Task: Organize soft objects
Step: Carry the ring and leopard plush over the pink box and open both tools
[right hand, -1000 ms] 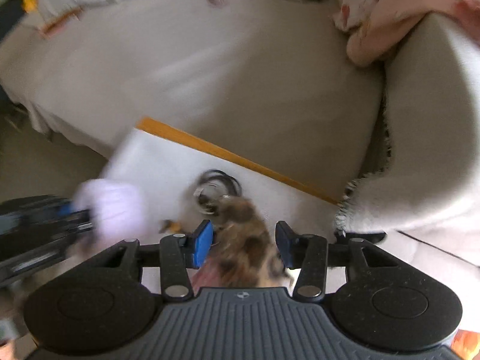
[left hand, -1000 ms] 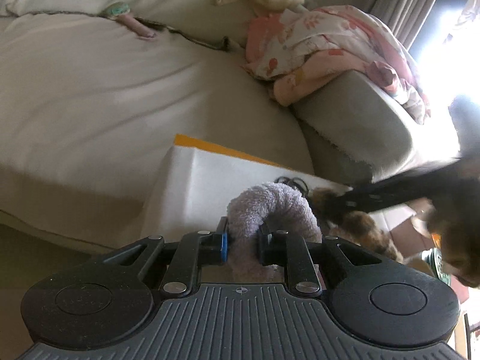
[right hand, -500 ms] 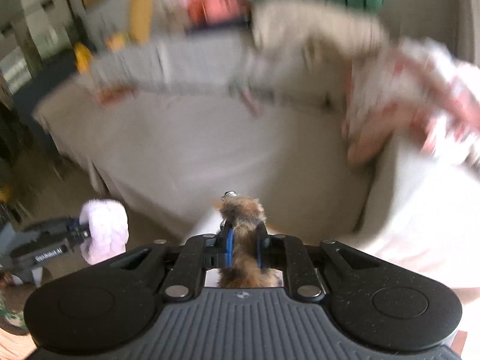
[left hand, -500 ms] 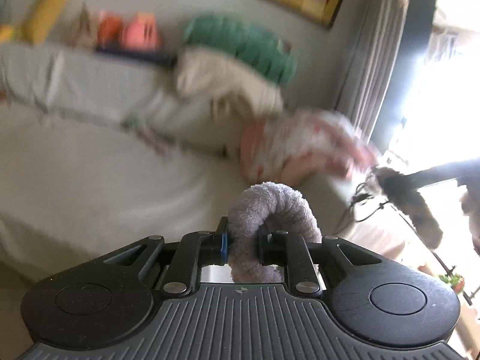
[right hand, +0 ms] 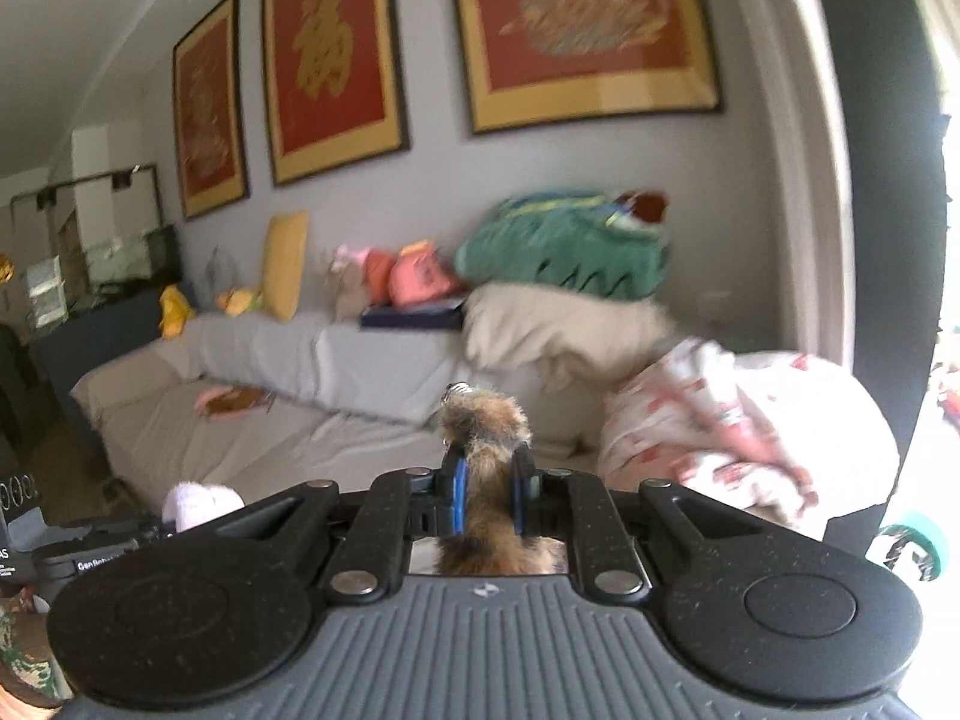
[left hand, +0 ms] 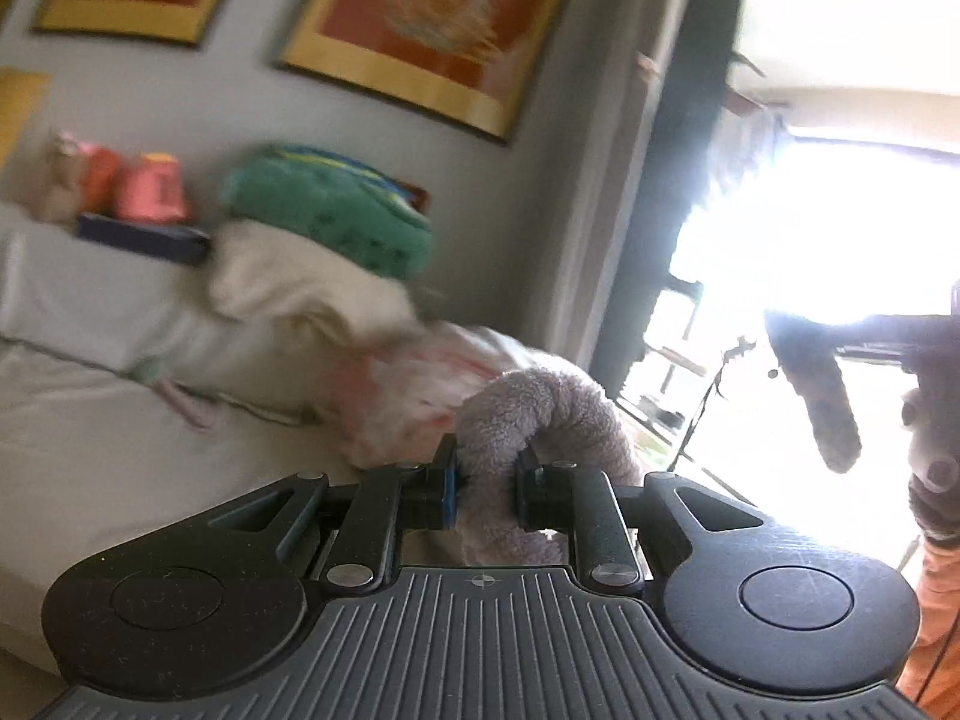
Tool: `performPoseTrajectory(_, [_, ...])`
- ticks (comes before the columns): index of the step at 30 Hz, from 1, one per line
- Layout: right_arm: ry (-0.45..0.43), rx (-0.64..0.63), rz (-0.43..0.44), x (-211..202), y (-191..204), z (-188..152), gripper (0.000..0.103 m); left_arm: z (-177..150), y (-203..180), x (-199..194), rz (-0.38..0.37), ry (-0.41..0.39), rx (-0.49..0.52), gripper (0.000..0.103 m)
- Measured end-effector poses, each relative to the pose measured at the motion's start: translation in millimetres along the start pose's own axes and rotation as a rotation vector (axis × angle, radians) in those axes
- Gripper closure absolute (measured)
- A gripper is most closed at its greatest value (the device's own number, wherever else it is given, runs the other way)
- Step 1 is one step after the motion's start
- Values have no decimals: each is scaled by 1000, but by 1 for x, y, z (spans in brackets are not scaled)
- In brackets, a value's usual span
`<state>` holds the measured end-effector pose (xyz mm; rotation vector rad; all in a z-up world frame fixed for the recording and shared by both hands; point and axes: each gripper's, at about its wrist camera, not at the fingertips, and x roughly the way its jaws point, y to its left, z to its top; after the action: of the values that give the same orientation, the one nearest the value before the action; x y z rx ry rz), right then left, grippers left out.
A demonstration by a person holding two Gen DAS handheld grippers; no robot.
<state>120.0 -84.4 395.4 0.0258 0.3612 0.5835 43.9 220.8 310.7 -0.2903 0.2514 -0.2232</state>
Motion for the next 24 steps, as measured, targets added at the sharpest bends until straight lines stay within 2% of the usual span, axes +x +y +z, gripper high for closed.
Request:
performPoseTrajectory(5, [-41, 24, -42, -39, -32, -3, 89, -15, -48, 66, -154, 137, 13, 83])
performPoseTrajectory(9, [-42, 42, -74, -49, -60, -16, 89, -46, -89, 148, -283, 307, -19, 82])
performPoseTrajectory(11, [-23, 66, -88, -45, -77, -25, 89, -72, -109, 197, -340, 404, -53, 81])
performPoseTrajectory(13, [1, 96, -102, -39, -93, -36, 89, -108, -124, 241, -353, 509, -40, 80])
performPoseTrajectory(16, [79, 150, -124, -17, -118, -60, 89, -164, -135, 294, -287, 649, 36, 79])
performPoseTrajectory(19, [179, 201, -145, 11, -139, -88, 89, -187, -122, 308, -288, 646, 7, 79])
performPoseTrajectory(24, [310, 241, -163, 51, -157, -129, 88, -174, -89, 283, -274, 575, 2, 79])
